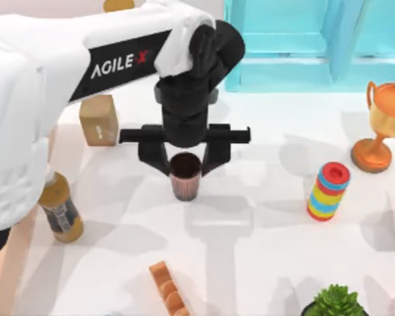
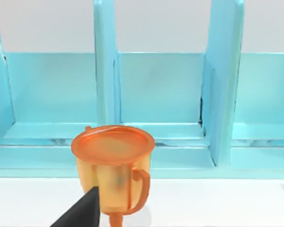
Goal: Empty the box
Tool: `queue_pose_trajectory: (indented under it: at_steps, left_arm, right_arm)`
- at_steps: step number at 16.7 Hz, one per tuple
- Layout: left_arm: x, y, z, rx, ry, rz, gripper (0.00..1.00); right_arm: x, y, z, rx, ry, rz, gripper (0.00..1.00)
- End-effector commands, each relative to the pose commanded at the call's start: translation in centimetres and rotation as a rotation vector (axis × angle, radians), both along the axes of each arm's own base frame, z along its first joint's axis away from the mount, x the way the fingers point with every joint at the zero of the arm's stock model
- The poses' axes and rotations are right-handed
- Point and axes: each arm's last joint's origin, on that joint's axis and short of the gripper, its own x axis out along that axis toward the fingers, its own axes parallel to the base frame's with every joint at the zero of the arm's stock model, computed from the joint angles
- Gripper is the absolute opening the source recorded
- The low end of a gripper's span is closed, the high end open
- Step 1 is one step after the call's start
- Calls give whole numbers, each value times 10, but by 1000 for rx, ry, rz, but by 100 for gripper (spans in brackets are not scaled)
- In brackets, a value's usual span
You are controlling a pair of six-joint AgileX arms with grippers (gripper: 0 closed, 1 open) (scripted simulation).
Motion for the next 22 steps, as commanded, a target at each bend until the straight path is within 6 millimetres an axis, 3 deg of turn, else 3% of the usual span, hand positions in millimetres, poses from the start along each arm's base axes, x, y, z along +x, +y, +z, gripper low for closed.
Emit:
queue_pose_trajectory:
  at_steps: [5, 6, 16, 18, 22]
  left_arm:
    - [0, 0, 0, 0, 0, 0, 98]
    - [0, 0, 0, 0, 0, 0, 100]
    - [1, 0, 3, 2, 1, 5, 100]
    - [4, 0, 16, 5, 4, 11, 100]
    - [5, -3, 63, 3, 5, 7, 100]
  right_arm:
    - [0, 0, 0, 0, 0, 0, 100]
    - [0, 0, 0, 0, 0, 0, 100]
    - [0, 0, 0, 0, 0, 0, 100]
    - [0, 0, 0, 0, 0, 0, 100]
    - [0, 0, 0, 0, 0, 0, 100]
